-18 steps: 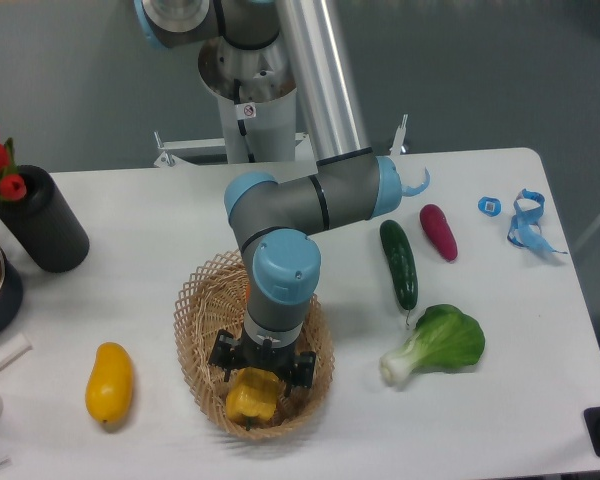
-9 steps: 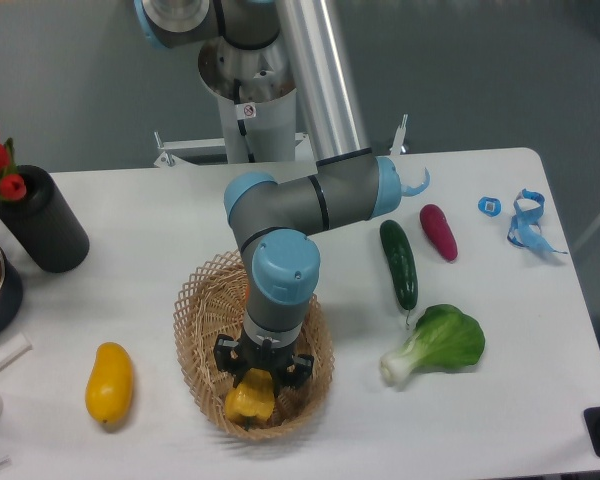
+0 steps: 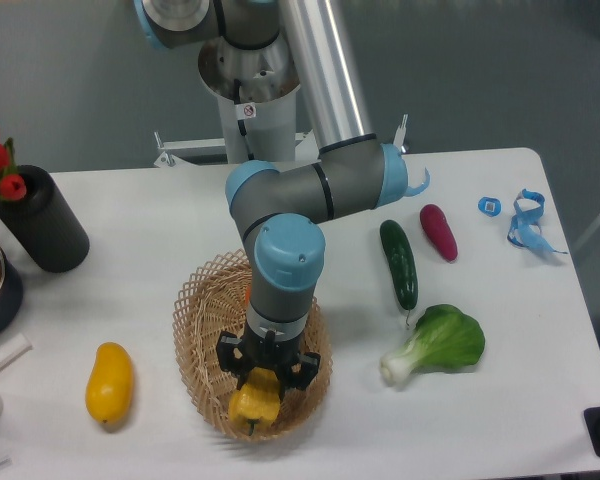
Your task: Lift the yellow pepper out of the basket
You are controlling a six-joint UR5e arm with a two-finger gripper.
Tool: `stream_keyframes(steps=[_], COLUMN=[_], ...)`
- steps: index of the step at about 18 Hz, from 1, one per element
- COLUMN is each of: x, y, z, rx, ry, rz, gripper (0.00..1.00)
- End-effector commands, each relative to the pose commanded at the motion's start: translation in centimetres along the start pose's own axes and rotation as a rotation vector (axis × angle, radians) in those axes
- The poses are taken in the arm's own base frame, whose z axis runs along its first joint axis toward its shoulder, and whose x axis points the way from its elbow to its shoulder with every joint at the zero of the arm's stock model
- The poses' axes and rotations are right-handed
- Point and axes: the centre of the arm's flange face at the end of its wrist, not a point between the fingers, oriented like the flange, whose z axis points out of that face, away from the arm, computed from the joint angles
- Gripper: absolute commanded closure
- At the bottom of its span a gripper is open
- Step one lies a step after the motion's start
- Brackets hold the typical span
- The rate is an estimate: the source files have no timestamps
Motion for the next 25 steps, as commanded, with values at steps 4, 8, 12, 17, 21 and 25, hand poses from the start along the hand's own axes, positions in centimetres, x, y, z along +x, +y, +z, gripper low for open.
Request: stream_keyframes(steps=[4,8,12,17,21,25], x=[-3.6,-6.8,-10.3,-11.4,-12.4,-12.9], y=[-0.8,0.8,3.3,4.0,4.7,5.0], z=[-6.5,-10.9,-15.7,-17.1,-17.5,-18.4], rx=[0.085,0.116,0.130,0.131,0.118,0.124], ry=[-0.077,-0.134,-0.194,-0.213,-0.216,-0.229], rz=[0.009,0.049,0.125,0.130,0.147,0.143], gripper=[0.69,0.69,0.69,0.69,0.70,0.70])
